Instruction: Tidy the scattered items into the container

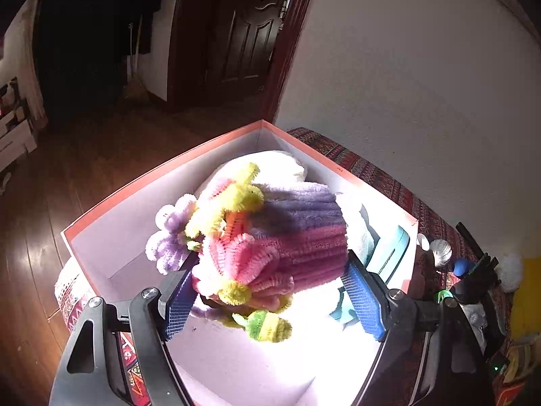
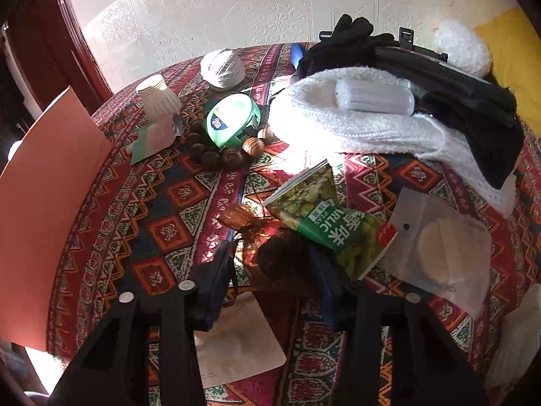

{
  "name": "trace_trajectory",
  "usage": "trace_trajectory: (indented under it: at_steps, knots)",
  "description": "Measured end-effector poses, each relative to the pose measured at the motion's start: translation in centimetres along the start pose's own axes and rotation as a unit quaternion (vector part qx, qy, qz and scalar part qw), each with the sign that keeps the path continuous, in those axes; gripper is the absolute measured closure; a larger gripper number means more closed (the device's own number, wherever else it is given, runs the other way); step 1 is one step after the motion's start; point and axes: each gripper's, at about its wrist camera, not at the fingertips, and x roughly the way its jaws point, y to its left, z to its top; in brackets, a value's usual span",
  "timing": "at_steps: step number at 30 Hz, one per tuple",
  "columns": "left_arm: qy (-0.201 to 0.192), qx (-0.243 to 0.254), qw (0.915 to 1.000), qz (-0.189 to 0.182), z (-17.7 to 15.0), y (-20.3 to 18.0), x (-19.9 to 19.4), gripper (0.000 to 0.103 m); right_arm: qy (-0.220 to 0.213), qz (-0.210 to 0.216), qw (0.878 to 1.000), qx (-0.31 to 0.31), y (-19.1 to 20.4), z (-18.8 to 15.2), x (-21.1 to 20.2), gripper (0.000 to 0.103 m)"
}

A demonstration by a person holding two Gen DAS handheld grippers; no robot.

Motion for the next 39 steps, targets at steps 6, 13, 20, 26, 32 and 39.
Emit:
trace_trajectory:
  at_steps: [6, 13, 20, 26, 32, 39]
  knots:
    - [-0.009, 0.001, 0.9998, 0.020, -0.1, 0.2, -0.9, 0.022, -0.005, 0.042, 0.998, 0.039, -1.4, 0.7, -0.8, 0.088]
    - [-0.011, 0.003, 0.9997, 0.023, 0.1, 0.9, -1.4, 0.022, -0.031, 0.153, 0.984, 0.084, -0.3, 1.8, -3.7, 0.091]
    - [-0.015, -0.022, 0.9991, 0.033, 1.0, 3.5, -1.7, 0.022, -0.090, 0.315, 0.943, 0.065, 5.2, 2.5, -11.2, 0.091]
    - [-0.015, -0.050, 0.9978, 0.040, 1.4, 5.9, -1.9, 0.022, -0.108, 0.389, 0.914, -0.021, 14.6, 1.1, -16.2, 0.091]
    - [-0.018, -0.053, 0.9977, 0.038, 1.5, 6.8, -2.4, 0.022, -0.073, 0.415, 0.900, -0.114, 23.8, -0.9, -16.2, 0.091]
    - [-0.024, -0.059, 0.9970, 0.044, 1.8, 7.8, -2.7, 0.022, -0.070, 0.380, 0.915, -0.118, 24.9, -1.8, -14.6, 0.077]
